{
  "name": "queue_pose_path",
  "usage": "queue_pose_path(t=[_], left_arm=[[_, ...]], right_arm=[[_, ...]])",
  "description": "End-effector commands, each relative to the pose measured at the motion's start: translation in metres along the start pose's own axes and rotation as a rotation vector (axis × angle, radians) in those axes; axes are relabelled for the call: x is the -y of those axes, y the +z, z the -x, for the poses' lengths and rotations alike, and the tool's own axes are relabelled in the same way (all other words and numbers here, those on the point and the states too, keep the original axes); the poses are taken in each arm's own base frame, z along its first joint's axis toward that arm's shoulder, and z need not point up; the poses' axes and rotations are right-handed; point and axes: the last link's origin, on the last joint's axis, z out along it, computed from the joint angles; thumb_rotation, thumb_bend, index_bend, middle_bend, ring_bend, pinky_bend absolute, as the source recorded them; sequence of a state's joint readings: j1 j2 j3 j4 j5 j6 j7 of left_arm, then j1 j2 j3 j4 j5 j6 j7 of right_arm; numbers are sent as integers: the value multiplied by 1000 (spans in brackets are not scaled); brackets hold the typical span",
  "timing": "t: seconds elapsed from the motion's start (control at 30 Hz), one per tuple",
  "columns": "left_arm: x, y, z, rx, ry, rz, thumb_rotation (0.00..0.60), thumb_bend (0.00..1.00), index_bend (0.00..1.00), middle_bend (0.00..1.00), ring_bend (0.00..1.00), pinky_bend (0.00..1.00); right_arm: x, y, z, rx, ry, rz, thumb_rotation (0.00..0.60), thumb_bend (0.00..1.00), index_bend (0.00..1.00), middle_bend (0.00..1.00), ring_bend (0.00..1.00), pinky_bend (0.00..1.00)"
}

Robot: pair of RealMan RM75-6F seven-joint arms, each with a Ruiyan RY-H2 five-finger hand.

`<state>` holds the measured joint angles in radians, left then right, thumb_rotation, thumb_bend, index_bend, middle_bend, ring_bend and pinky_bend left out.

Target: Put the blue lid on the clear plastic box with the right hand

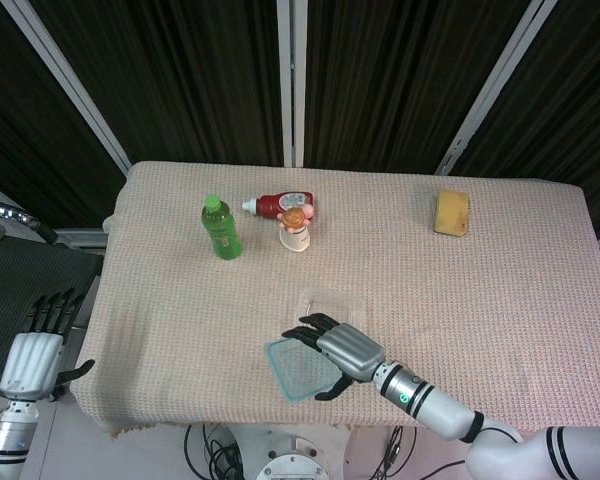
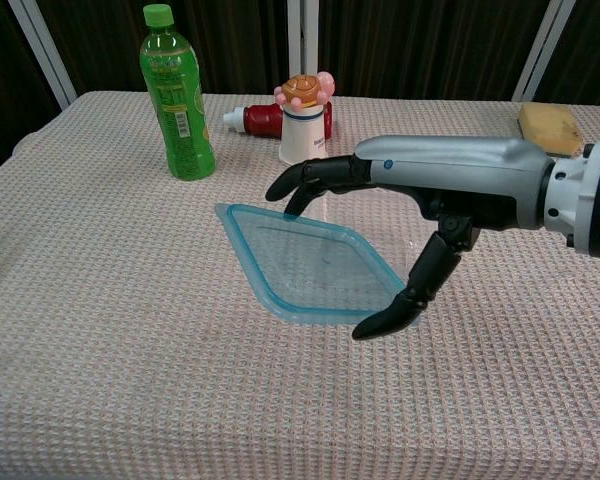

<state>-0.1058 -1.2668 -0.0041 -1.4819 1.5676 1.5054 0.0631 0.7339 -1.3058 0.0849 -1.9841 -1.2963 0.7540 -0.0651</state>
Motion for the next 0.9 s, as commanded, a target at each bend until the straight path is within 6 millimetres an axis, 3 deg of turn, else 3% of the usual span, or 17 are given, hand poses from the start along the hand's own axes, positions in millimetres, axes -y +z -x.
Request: queue_pose_path(t=[0.03, 0.4, 0.73, 0.9], left_arm=[[-1, 1, 0, 1, 1, 3, 600, 0, 58, 0, 0, 0], [-5, 3, -1, 7, 5, 10, 600, 0, 58, 0, 0, 0], [-5, 1, -4, 7, 12, 1, 600, 0, 58, 0, 0, 0], [-6, 1, -4, 11, 12, 0, 600, 0, 58, 0, 0, 0]], right_arm=[[-13, -10, 13, 45, 25, -6, 600, 202, 128, 373, 0, 0], [-45, -19, 26, 69, 2, 12, 600, 205, 138, 384, 0, 0], [-72, -22, 5, 17, -95, 88, 600, 216, 143, 391, 0, 0], [-68, -31, 0, 29, -102, 85, 600, 219, 143, 393, 0, 0]])
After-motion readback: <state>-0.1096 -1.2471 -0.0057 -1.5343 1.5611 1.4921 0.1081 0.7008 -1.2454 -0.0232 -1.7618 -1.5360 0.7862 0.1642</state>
